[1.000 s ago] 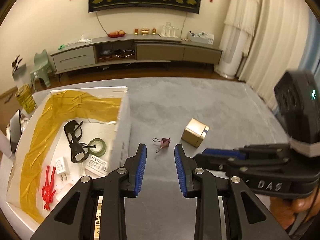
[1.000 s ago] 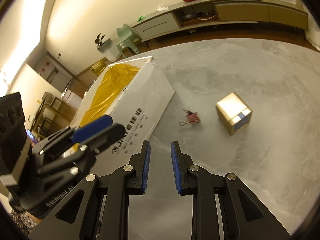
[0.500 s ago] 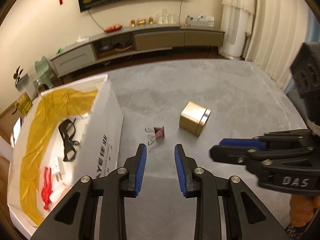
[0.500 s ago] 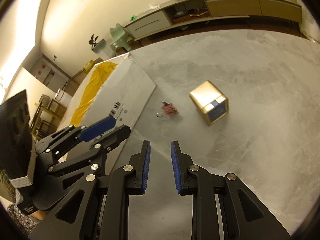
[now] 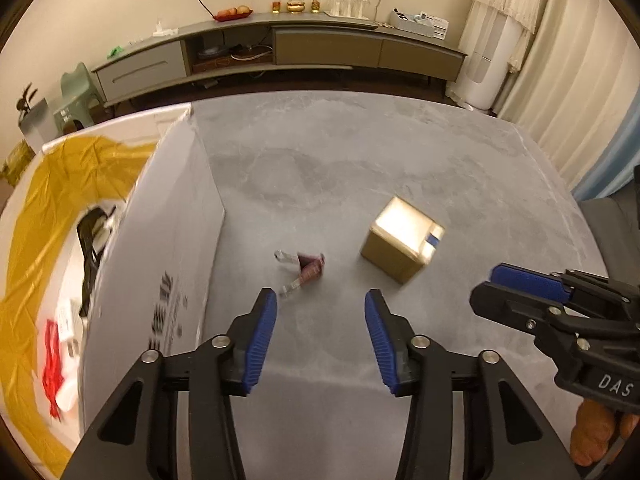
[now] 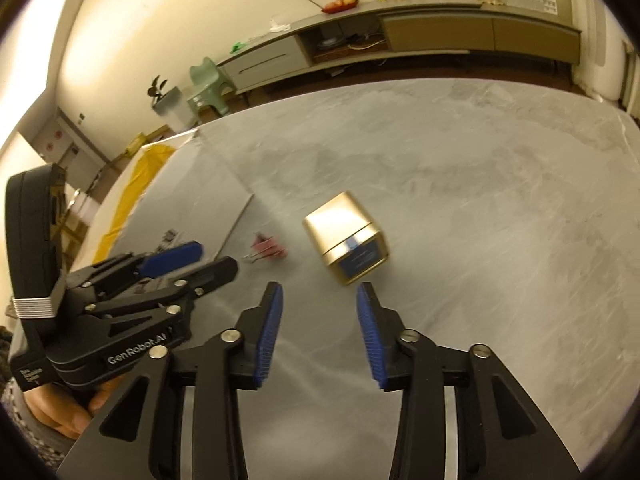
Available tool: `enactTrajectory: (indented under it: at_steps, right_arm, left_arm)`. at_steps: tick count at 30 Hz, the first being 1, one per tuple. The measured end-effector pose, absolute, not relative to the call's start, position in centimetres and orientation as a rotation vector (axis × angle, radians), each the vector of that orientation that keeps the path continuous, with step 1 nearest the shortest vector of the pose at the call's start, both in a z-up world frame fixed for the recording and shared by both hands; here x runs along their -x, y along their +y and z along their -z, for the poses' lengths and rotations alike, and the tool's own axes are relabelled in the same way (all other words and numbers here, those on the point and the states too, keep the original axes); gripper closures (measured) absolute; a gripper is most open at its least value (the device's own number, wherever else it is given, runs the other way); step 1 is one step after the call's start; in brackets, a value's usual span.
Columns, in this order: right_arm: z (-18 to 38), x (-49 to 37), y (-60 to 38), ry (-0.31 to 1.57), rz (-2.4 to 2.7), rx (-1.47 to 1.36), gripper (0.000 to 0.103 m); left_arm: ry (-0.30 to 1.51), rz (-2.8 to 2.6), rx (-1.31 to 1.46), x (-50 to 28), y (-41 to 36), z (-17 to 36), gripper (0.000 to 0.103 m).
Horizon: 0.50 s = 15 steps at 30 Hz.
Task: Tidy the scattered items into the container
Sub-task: 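Grasp the gold cube box with the right tool while the left tool grasps the pink binder clip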
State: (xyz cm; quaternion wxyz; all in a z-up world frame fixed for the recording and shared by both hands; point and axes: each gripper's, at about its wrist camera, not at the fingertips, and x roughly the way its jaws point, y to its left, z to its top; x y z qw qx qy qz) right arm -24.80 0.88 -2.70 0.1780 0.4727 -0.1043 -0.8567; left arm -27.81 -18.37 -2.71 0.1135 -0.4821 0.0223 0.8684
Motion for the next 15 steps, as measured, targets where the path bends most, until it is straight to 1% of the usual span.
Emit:
enactTrajectory:
  at_steps: [3,7,15]
  right_arm:
    - [2.7,26.0,0.6,-0.201,2.441,-1.315,0.053]
    - [2.6,27.4,0.0,-0.101,2.427,-1.259,0.048]
    - [4.4,28.4,-1.9,0.095,2.391,-1.249,0.046]
  left_arm:
    - [0.084,-2.550,1.420,28.7,-18.2,3.1,0.055]
    - [0.021,-2.539,1.460,30.3,-18.8,3.9,0.055]
    - [-0.027,-2.458,1.518,32.0,-18.4,6.3,0.055]
